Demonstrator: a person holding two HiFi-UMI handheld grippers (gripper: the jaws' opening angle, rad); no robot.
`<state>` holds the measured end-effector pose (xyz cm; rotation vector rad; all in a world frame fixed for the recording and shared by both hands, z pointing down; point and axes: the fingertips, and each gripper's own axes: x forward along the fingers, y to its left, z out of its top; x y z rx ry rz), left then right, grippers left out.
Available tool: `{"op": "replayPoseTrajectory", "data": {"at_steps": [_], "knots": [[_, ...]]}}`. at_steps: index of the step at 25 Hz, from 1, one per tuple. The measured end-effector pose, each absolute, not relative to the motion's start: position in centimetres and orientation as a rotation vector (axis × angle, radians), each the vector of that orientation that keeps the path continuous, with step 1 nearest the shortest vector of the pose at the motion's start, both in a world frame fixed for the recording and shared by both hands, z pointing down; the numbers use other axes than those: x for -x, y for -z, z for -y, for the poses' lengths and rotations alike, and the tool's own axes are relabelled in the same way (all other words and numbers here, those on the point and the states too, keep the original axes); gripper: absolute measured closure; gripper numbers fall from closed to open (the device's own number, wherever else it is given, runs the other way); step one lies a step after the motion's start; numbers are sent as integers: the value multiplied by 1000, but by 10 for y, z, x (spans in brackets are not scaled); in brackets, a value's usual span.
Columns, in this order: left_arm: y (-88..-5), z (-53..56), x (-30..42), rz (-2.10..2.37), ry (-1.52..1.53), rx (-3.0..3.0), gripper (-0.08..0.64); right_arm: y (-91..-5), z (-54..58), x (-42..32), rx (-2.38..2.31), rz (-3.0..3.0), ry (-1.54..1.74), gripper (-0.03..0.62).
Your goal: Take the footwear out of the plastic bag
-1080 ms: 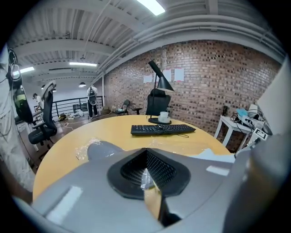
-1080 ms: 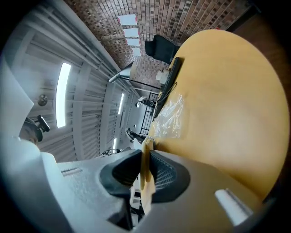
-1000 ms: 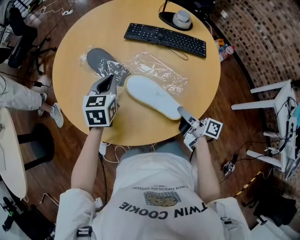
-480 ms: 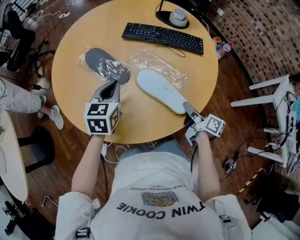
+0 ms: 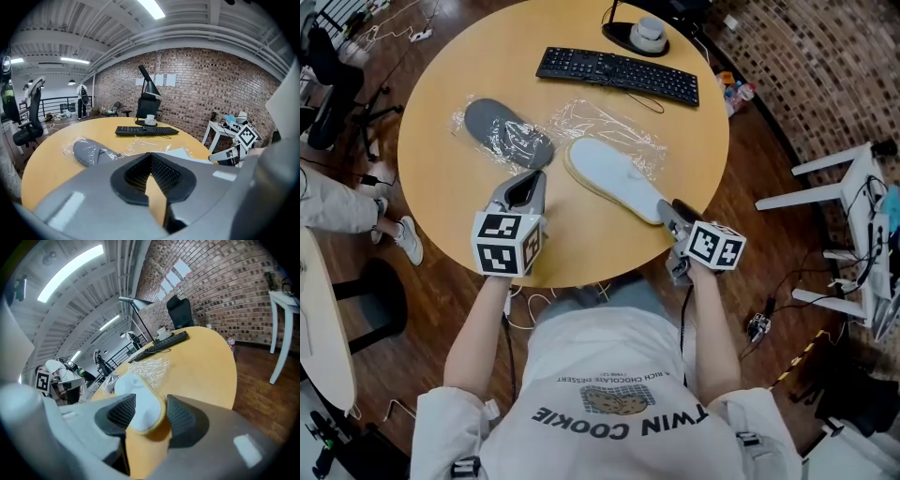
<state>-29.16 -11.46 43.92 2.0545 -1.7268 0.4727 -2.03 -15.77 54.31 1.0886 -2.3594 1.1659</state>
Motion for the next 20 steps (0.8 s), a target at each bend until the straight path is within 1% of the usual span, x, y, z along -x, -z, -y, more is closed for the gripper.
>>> {"op": "replayPoseTrajectory", "data": {"at_steps": [3, 7, 14, 20], "knots": [[-436, 109, 283, 1709, -457, -2073, 554, -529, 157, 20, -1109, 2382, -1098, 394], [-434, 99, 264, 1695, -412, -2087, 554, -498, 151, 27, -1127, 2473, -882, 394], [-428, 72, 211, 1737, -326, -2060, 554, -460, 123, 44, -913, 2574, -690, 413], [-421, 31, 153, 1860, -262, -1974, 554, -445, 85, 22, -732, 2649, -606, 442]]}}
